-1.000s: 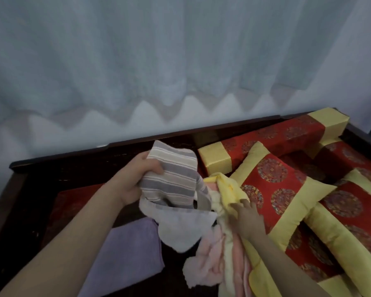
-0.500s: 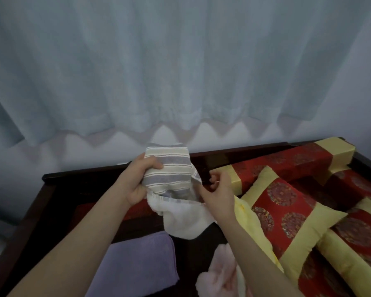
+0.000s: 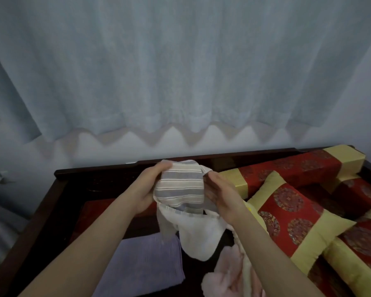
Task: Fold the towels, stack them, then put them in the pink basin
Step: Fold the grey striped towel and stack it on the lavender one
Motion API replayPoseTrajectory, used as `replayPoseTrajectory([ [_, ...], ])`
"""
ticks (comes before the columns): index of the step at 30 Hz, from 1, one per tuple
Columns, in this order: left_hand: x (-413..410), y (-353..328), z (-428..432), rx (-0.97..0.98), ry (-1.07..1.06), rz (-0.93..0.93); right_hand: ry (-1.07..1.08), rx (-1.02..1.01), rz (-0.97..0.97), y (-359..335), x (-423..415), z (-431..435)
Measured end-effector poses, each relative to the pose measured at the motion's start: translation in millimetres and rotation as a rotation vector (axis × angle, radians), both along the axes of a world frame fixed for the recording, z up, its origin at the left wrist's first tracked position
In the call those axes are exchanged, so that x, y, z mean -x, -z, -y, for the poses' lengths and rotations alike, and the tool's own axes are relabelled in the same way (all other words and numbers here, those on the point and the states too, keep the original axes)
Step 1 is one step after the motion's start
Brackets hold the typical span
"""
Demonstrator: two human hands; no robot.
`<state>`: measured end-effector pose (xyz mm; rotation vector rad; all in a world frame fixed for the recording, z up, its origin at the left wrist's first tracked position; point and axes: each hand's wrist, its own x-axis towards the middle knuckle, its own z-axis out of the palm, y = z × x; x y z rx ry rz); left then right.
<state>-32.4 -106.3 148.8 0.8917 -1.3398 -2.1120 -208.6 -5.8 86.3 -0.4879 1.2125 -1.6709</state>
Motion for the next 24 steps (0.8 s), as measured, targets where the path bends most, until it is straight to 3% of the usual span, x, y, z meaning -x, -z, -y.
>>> replayPoseTrajectory([
  [3,1,7,12,-0.009,-0.061,-0.041,0.025,-0.033,-0.049,-1,13,7],
  [7,0,13,21,0.133,-0.115,0.044,0.100,-0.052,-0.106,-19,22,19],
  [11,-13,13,37,0.175,-0.277,0.037,0.258,-0.164,-0.296,-36,42,24],
  [15,-49,10,67,0.110,-0.477,-0.047,0.478,-0.194,-0.223,-56,82,20],
  [19,-65,8,84,0.096,-0.384,-0.081,0.537,-0.182,-0.270,-62,104,31],
  [24,-77,3,81,-0.015,-0.118,-0.224,0.406,-0.175,-0.449,-58,83,30],
])
